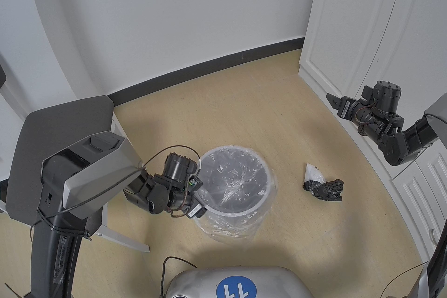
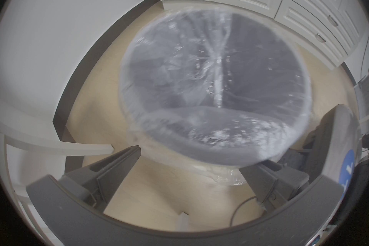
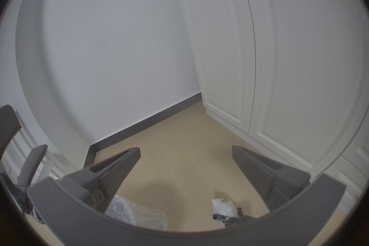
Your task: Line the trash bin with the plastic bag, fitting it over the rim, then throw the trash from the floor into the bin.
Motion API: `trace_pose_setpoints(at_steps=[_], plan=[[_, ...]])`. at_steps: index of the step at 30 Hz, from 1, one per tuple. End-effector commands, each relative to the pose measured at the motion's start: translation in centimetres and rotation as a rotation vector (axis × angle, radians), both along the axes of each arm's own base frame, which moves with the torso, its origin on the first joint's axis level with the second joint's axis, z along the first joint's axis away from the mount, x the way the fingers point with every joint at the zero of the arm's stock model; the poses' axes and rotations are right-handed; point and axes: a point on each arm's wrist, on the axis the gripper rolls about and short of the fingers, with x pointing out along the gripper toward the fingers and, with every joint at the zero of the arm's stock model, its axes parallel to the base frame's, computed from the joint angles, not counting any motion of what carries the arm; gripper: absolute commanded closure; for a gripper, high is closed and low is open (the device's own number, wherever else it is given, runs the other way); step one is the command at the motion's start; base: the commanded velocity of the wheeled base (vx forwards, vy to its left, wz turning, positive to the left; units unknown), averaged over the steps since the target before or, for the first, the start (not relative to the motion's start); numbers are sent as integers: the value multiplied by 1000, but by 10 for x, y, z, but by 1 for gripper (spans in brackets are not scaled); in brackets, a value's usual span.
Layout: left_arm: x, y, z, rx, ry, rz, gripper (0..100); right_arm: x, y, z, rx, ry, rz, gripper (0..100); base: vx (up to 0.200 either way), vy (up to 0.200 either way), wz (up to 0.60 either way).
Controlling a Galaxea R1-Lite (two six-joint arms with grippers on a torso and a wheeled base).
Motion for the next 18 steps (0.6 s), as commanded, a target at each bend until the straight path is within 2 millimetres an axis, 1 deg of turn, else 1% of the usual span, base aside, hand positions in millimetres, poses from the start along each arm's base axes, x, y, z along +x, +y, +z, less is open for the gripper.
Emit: trace_pose_setpoints(at_steps=[1, 4, 9, 14, 18], plan=[[29, 26, -17, 13, -7, 41, 0, 0, -1, -2, -4, 5, 3, 0, 0, 0, 0], [36, 34, -18, -7, -1, 48, 0, -1, -2, 0, -4, 2, 3, 0, 0, 0, 0], [43, 38, -18, -39, 26, 29, 0, 0, -4, -2, -4, 6, 3, 0, 0, 0, 0], [64, 47, -14, -62, 113, 38, 0, 6, -10, -9, -4, 19, 0, 0, 0, 0, 0], [75, 52, -12, -62, 138, 52, 0, 6, -13, -10, -6, 20, -6, 0, 0, 0, 0]])
